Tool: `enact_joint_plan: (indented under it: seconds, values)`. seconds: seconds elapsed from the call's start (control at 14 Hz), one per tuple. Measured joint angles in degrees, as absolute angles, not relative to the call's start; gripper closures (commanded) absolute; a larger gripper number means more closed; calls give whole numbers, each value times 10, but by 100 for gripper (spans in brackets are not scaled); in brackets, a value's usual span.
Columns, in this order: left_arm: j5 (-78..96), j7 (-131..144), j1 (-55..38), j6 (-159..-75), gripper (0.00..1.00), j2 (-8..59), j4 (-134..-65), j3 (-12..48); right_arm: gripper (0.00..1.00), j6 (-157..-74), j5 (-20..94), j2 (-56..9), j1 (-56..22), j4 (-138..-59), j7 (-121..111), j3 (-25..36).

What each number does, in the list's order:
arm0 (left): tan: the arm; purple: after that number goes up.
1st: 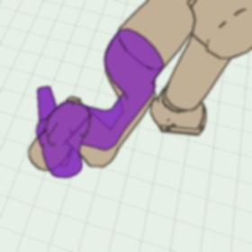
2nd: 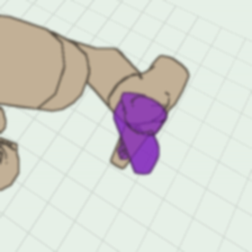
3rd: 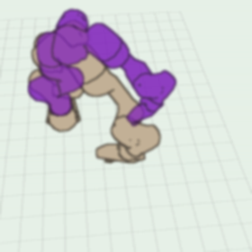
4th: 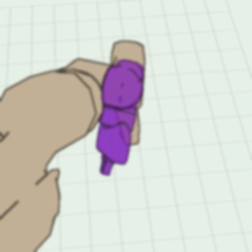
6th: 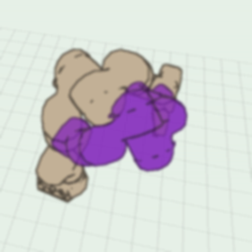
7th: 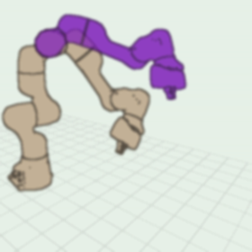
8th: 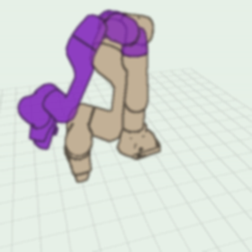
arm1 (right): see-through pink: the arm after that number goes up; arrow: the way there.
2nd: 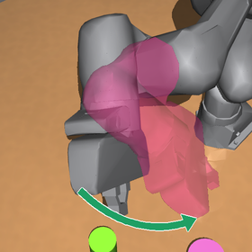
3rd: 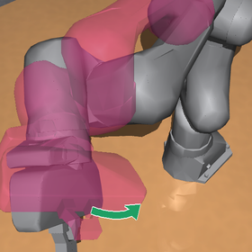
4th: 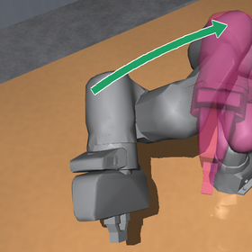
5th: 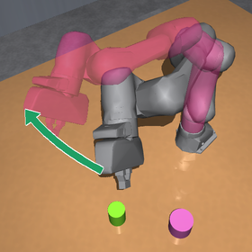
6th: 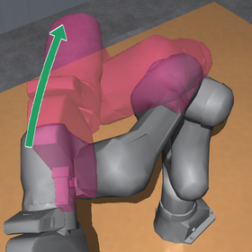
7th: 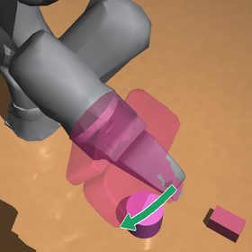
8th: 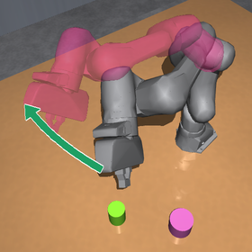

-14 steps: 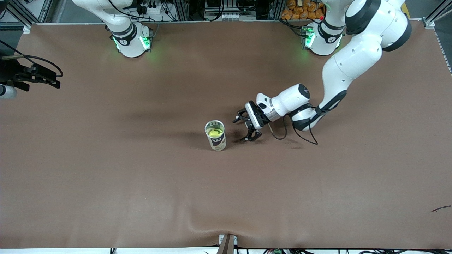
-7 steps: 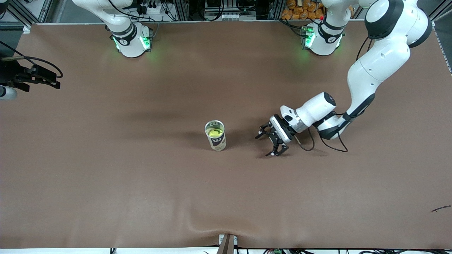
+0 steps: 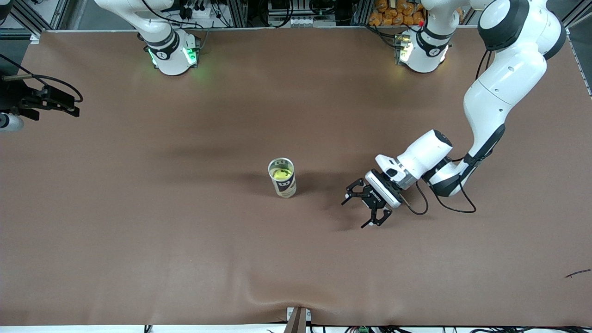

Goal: Insert tennis ball vertically with right arm

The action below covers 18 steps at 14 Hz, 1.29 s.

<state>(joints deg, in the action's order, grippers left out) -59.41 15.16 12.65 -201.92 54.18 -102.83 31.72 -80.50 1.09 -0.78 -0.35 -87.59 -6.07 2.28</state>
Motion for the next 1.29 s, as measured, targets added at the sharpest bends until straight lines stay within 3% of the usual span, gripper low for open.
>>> enact_joint_plan:
  seconds: [0.5, 1.0, 1.29]
  values:
    - [-538, 293, 96, -1932, 0, 542, -944, 319, 0, -805, 11, -8, -3, -874, -61, 23]
    - [-350, 312, -5, -1660, 0, 538, -812, 321, 0, -805, 10, -8, -3, -874, -61, 23]
    - [-335, 317, -10, -1521, 0, 511, -789, 322, 0, -805, 10, -8, -3, -872, -61, 24]
